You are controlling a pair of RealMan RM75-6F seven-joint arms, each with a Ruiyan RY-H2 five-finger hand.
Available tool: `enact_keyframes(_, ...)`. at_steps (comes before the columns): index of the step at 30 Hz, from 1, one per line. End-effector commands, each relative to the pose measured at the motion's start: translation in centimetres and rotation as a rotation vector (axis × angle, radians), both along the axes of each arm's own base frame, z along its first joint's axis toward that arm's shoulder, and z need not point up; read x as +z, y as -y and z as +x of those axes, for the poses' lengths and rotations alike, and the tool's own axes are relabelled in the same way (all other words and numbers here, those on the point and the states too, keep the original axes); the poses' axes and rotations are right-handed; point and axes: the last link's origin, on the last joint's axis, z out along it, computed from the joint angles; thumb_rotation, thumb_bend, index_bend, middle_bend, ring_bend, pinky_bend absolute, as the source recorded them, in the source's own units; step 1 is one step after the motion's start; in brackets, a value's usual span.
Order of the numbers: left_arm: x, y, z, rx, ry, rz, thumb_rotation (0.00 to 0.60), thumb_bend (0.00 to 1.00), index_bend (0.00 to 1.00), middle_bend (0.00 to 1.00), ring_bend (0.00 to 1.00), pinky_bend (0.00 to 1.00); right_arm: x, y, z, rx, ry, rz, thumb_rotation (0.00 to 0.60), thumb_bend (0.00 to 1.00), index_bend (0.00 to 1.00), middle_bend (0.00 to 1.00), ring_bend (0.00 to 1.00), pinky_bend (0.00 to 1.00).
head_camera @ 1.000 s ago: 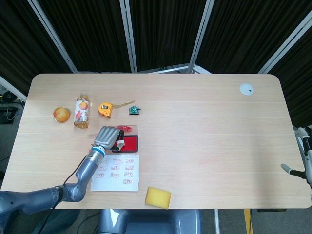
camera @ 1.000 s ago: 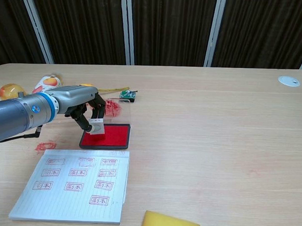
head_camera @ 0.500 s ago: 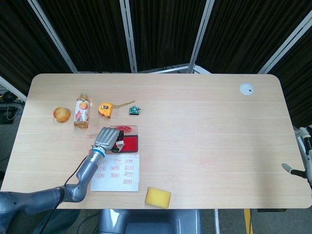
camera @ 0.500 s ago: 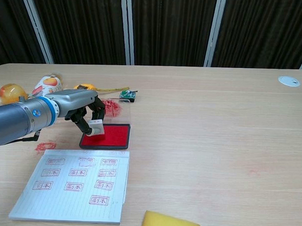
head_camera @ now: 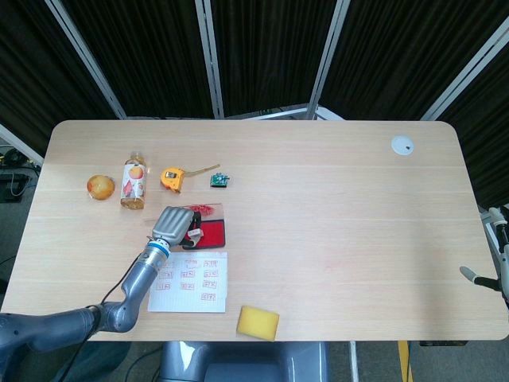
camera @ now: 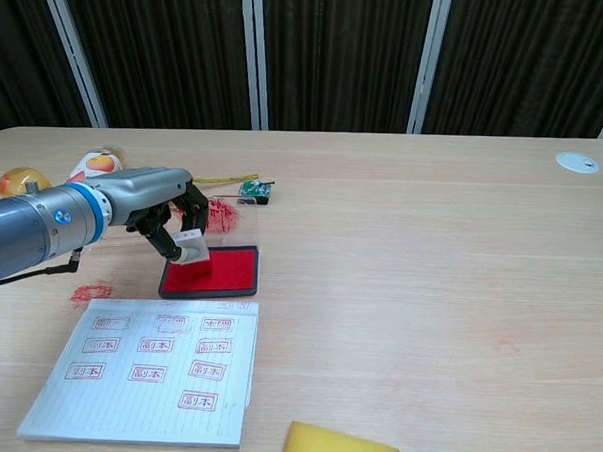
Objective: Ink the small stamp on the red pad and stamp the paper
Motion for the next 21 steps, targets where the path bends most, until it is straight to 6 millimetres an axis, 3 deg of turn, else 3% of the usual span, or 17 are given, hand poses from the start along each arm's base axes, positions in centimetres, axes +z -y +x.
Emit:
enact_keyframes(1, 2.9, 1.1, 1.0, -0.026, 0.071, -0.017, 0.6, 0.38, 0.63, 0.57, 0.86, 0.8, 0.0, -0.1, 0.1, 0.006, 0.0, 0.002, 0.6, 0.0, 0.0, 0.0, 0.0, 0.0)
enact_keyframes(11, 6.7, 5.6, -0.3, -0.092, 0.07, -0.149, 0.6, 0.38, 0.63, 0.57, 0.86, 0.8, -0.2, -0.4, 0.5, 0.019, -0.007, 0.006, 0.6, 0.0, 0.0, 0.0, 0.0, 0.0)
enact_keyframes(21, 7.1, 9.5, -2.7, -0.158, -0.004, -0.228, 0.6, 0.38, 0.63, 0.57, 0.86, 0.8, -0.4, -0.5, 0.8, 0.029, -0.008, 0.008, 0.6, 0.0, 0.0, 0.0, 0.0, 0.0)
